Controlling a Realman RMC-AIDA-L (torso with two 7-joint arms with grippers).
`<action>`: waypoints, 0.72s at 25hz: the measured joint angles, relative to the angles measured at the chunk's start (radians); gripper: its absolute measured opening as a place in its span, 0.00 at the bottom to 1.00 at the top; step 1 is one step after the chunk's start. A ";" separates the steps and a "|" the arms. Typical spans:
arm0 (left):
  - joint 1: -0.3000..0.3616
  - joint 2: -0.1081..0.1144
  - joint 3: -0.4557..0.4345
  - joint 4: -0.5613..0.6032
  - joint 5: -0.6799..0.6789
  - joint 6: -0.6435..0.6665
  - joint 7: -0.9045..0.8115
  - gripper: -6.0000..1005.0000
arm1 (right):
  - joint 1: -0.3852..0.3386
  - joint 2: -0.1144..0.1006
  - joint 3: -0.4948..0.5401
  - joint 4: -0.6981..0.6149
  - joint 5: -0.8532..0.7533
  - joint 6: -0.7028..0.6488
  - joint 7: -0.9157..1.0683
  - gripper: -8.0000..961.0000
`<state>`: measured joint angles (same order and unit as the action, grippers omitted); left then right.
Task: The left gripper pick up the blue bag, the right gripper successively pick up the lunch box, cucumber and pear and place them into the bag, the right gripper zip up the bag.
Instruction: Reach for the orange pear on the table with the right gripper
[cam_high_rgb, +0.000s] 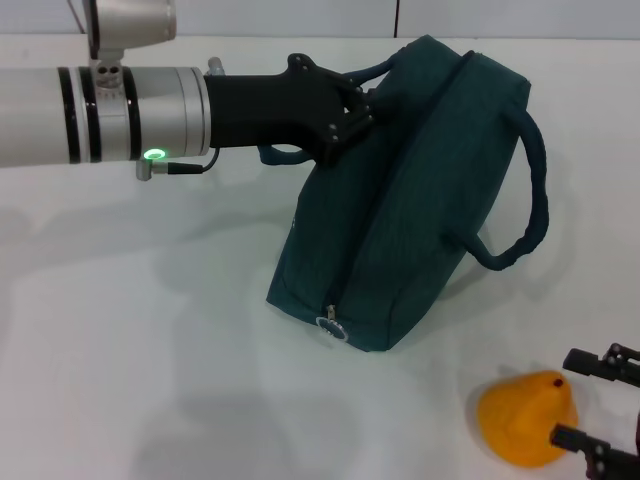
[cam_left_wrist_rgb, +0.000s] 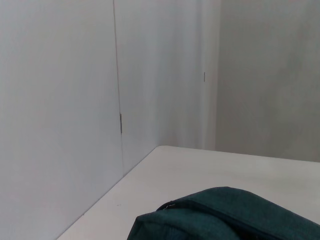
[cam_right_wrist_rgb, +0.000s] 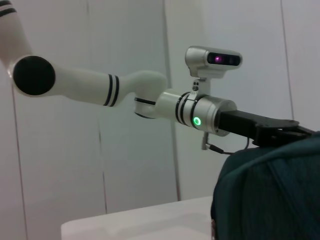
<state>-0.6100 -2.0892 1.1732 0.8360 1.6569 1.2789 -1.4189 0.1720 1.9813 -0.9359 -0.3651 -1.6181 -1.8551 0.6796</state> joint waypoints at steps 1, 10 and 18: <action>0.000 0.000 0.000 0.000 0.000 0.000 0.000 0.05 | 0.000 0.003 0.003 0.000 0.000 0.007 0.000 0.75; -0.001 0.001 0.000 0.000 0.002 0.000 0.011 0.05 | 0.009 0.012 0.010 0.003 0.000 0.057 0.007 0.67; -0.002 0.002 -0.002 0.000 0.002 -0.007 0.024 0.05 | 0.016 0.016 0.016 0.003 0.000 0.056 0.009 0.60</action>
<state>-0.6120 -2.0876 1.1710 0.8360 1.6587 1.2715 -1.3947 0.1875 1.9973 -0.9204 -0.3618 -1.6182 -1.7991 0.6887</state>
